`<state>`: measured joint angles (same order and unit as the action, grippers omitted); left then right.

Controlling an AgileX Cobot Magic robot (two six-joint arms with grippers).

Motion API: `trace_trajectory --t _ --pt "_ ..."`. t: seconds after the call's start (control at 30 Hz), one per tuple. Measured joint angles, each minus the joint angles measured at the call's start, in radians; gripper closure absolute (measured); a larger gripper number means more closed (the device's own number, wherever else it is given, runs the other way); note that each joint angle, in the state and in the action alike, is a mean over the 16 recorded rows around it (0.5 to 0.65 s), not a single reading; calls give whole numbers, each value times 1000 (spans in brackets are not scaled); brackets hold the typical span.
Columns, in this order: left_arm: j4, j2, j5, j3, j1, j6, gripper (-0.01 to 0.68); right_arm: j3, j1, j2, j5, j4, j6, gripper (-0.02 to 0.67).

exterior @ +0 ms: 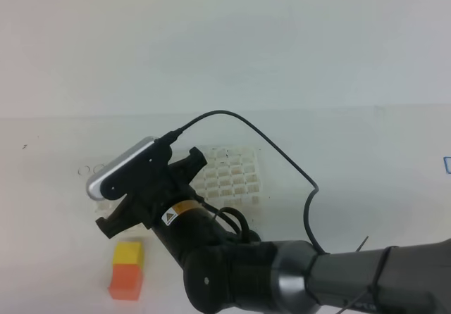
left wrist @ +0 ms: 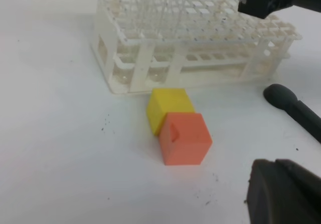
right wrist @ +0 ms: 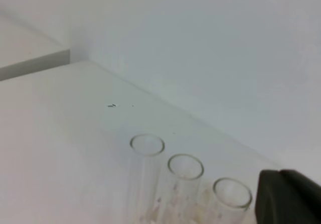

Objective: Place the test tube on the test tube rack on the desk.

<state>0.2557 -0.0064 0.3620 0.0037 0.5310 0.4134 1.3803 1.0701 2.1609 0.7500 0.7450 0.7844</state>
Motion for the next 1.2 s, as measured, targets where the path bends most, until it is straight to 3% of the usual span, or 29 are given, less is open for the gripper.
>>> trace_trajectory --t 0.23,0.43,0.7,0.9,1.2 --pt "0 0 0 0 0 0 673 4 -4 -34 75 -14 58 650" --pt "0 -1 -1 2 -2 0 673 4 -32 -154 132 -114 96 650" --pt "0 -3 -3 3 -59 0 673 -55 -134 -443 -11 -340 108 650" --pt "1 -3 -4 4 -197 0 673 -244 -263 -727 -225 -454 108 650" --pt "1 -1 -3 4 -510 0 673 -687 -492 -1210 -394 -476 109 650"
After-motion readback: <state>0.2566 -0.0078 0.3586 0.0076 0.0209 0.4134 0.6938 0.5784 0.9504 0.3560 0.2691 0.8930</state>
